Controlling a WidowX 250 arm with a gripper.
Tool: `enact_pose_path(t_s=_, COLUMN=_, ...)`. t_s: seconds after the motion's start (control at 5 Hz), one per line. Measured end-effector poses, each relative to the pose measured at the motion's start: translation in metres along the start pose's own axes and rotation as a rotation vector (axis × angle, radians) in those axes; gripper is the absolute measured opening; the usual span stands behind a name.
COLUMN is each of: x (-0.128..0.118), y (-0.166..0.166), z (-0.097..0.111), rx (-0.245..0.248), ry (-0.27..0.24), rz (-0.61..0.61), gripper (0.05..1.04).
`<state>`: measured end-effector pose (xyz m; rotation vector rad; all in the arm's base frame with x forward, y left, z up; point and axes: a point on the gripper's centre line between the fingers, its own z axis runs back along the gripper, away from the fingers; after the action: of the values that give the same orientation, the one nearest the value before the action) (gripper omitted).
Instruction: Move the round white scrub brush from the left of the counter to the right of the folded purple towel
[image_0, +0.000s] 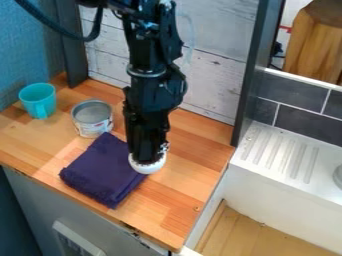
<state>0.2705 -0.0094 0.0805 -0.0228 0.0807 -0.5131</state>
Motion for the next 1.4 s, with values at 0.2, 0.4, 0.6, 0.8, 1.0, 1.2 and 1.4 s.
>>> enact_pose_path(t_s=0.2, x=-0.007, y=-0.001, z=-0.018, rx=-0.001, ry=0.040, rz=-0.027, gripper=0.265)
enact_pose_path(t_s=0.4, x=-0.012, y=-0.003, z=-0.029, rx=-0.011, ry=0.060, rz=-0.048, gripper=0.265)
enact_pose_path(t_s=0.6, x=-0.011, y=-0.010, z=-0.040, rx=-0.018, ry=0.076, rz=-0.074, gripper=0.265)
enact_pose_path(t_s=0.8, x=-0.007, y=-0.014, z=-0.047, rx=-0.027, ry=0.076, rz=-0.082, gripper=0.265)
enact_pose_path(t_s=1.0, x=-0.004, y=-0.017, z=-0.052, rx=-0.038, ry=0.071, rz=-0.095, gripper=0.265)
enact_pose_path(t_s=1.2, x=-0.002, y=-0.016, z=-0.060, rx=-0.040, ry=0.084, rz=-0.096, gripper=0.265)
enact_pose_path(t_s=1.4, x=0.003, y=-0.014, z=-0.060, rx=-0.036, ry=0.075, rz=-0.104, gripper=0.294)
